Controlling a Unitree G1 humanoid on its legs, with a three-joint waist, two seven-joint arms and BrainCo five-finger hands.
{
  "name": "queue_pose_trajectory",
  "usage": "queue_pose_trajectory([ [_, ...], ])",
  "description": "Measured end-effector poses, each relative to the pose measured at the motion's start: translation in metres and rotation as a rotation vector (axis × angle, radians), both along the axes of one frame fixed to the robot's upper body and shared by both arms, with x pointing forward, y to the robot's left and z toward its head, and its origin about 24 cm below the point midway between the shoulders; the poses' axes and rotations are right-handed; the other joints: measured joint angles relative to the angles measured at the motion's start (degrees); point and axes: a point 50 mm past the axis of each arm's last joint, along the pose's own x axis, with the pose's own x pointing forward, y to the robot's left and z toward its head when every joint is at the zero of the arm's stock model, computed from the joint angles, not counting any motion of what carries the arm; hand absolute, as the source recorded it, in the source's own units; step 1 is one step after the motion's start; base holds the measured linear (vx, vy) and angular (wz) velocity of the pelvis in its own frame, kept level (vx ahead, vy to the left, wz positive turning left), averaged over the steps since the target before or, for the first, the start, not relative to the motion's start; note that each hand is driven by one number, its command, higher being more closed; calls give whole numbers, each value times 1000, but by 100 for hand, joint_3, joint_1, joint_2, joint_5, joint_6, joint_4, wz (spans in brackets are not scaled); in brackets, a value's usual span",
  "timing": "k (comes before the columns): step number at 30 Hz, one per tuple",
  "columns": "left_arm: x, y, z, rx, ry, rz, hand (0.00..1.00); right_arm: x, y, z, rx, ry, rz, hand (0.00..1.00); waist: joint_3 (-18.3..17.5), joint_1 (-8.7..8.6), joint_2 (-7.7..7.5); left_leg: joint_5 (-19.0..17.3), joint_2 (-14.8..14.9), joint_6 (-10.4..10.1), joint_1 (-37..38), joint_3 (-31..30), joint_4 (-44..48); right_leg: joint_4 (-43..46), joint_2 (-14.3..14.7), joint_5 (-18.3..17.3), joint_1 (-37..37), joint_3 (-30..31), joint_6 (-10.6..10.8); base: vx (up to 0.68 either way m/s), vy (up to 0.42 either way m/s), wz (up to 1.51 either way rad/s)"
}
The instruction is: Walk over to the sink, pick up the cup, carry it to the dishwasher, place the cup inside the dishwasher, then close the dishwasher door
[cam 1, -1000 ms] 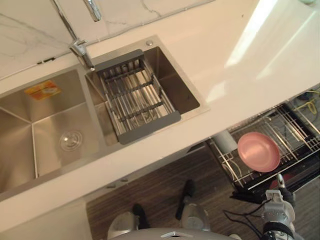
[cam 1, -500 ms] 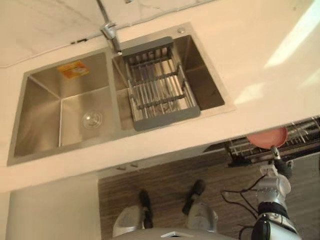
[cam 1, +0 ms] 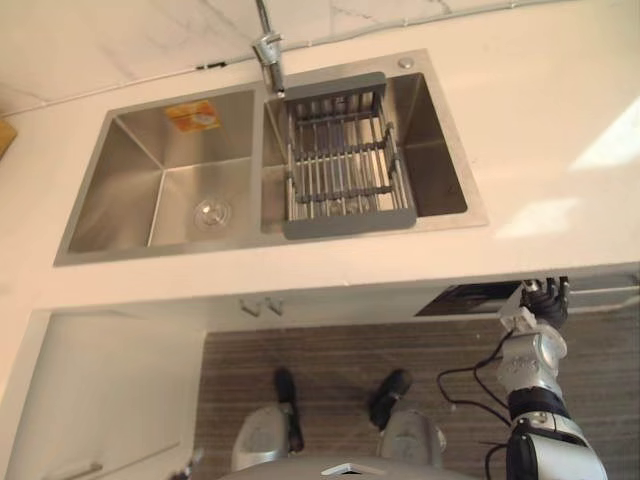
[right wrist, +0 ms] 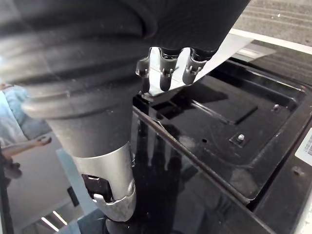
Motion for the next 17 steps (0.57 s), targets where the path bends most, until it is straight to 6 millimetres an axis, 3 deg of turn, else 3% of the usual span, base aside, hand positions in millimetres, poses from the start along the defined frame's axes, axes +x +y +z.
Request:
queue_pose_trajectory([
  [1, 17, 0, 5, 7, -67, 22, 0, -7, 4, -3, -34, 10, 37, 0, 30, 27, -98, -26, -42, 308, -132, 228, 437, -175, 11, 16, -17, -11, 25, -123, -78, 26],
  [2, 23, -1, 5, -3, -91, 45, 0, -13, 7, -5, -66, 31, 75, 0, -32, 71, 2, -52, -45, 460, -231, 346, 761, -195, 27, 36, -1, -26, 70, -53, -72, 14],
  [3, 23, -8, 5, -26, -117, 95, 0, -17, 10, -7, -125, 70, 152, 0, -166, 100, 277, -278, 143, 790, -314, 389, 818, 455, 75, -65, -196, 154, -67, -39, -60, 32],
  [4, 29, -6, 9, -30, -168, 134, 0, -24, 23, -21, -127, 115, 226, 0, -110, -8, 100, -4, 100, 420, -230, 408, 811, 1364, -160, -564, -265, 920, -195, -45, -138, 67],
  [5, 35, -11, 10, -62, -191, 149, 0, -32, 35, -40, -98, 173, 273, 0, -194, -32, 150, 17, 61, 464, -73, 442, 591, 1084, -138, -821, -27, 815, -47, -35, -133, 83],
  [8, 25, -35, 1, -279, -144, 93, 0, -55, 65, -79, -8, 289, 343, 0, -303, -27, 96, 216, 88, 354, 225, 705, 295, 757, -39, -712, 155, 491, -95, 19, -90, 54],
  [11, 13, -59, -6, -414, -82, -29, 0, -74, 86, -103, 25, 395, 385, 0, -340, -30, 81, 407, 80, 237, 569, 937, -1, 652, 142, -663, 161, 470, -86, 52, 4, 10],
  [13, 7, -52, -6, -419, -61, -72, 0, -103, 96, -129, 86, 543, 395, 0, -498, -18, -114, 488, 81, 175, 631, 1016, -70, 431, 236, -526, 228, 481, -52, 86, 24, -3],
  [17, -2, -39, -8, -455, 2, -106, 0, -147, 97, -157, 139, 775, 395, 0, -740, -38, -413, 350, 48, 175, 860, 1240, -47, -108, 385, -196, 516, 656, 27, 78, 64, -27],
])
